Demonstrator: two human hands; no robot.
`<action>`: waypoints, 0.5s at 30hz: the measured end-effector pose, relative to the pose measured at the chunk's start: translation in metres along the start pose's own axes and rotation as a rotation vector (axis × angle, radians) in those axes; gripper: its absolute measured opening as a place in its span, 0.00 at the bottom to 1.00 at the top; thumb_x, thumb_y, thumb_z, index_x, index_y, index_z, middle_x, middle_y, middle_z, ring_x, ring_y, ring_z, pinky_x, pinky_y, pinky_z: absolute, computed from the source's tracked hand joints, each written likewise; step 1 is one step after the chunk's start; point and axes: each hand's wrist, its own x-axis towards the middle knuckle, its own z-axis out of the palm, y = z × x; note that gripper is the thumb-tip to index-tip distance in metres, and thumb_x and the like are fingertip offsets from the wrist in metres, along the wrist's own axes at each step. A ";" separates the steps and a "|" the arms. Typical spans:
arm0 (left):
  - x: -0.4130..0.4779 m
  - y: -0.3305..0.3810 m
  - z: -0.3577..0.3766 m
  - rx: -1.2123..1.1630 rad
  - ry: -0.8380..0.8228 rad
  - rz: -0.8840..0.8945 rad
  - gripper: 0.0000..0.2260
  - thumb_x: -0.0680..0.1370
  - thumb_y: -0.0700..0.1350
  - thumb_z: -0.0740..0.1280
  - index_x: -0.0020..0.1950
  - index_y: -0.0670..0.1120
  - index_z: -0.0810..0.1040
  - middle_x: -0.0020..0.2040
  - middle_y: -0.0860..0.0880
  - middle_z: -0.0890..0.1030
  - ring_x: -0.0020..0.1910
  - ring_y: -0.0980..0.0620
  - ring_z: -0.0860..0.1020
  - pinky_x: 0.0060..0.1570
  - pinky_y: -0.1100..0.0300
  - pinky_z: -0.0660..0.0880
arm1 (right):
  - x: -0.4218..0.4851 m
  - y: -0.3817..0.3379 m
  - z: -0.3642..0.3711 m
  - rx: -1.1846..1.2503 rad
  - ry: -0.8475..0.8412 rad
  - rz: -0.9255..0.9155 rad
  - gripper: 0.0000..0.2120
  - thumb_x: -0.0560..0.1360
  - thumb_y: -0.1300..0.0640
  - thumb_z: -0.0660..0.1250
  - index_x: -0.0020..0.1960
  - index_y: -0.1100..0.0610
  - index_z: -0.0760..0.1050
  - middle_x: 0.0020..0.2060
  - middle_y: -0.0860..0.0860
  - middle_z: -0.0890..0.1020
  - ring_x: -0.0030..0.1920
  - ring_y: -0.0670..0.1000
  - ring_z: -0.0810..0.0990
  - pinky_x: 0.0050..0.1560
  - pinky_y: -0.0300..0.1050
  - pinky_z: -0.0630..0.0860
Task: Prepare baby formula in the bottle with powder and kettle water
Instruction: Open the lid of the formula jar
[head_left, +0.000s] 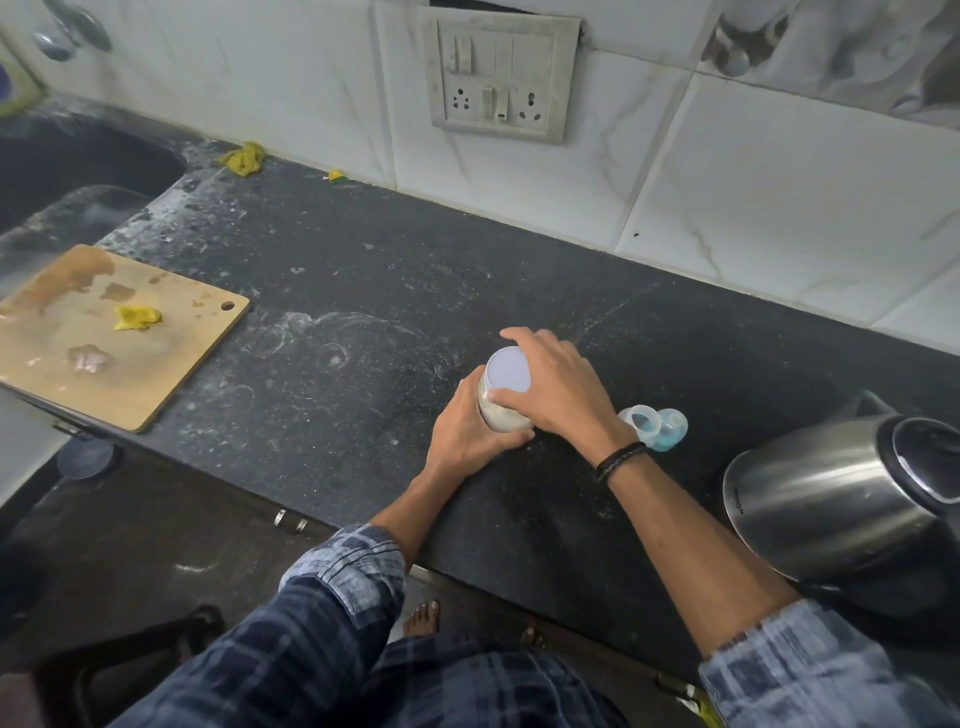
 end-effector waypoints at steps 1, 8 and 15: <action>0.000 0.000 0.000 -0.004 0.001 -0.002 0.42 0.62 0.58 0.83 0.71 0.65 0.64 0.65 0.63 0.76 0.61 0.61 0.76 0.60 0.55 0.75 | 0.000 0.000 -0.001 0.029 -0.020 -0.018 0.37 0.72 0.50 0.75 0.78 0.44 0.63 0.73 0.49 0.71 0.72 0.58 0.69 0.66 0.56 0.71; 0.000 0.000 0.000 -0.009 0.000 0.002 0.43 0.62 0.59 0.83 0.71 0.66 0.64 0.65 0.64 0.76 0.61 0.62 0.76 0.60 0.56 0.75 | 0.001 -0.003 0.003 -0.012 -0.033 -0.004 0.35 0.74 0.51 0.73 0.78 0.47 0.65 0.73 0.52 0.68 0.71 0.59 0.69 0.66 0.54 0.72; 0.001 -0.002 0.000 -0.007 -0.001 0.012 0.43 0.62 0.60 0.82 0.73 0.65 0.63 0.67 0.63 0.75 0.63 0.62 0.75 0.61 0.55 0.75 | 0.001 -0.005 0.003 -0.056 -0.034 0.015 0.39 0.72 0.47 0.75 0.78 0.44 0.62 0.77 0.54 0.62 0.72 0.61 0.67 0.68 0.57 0.70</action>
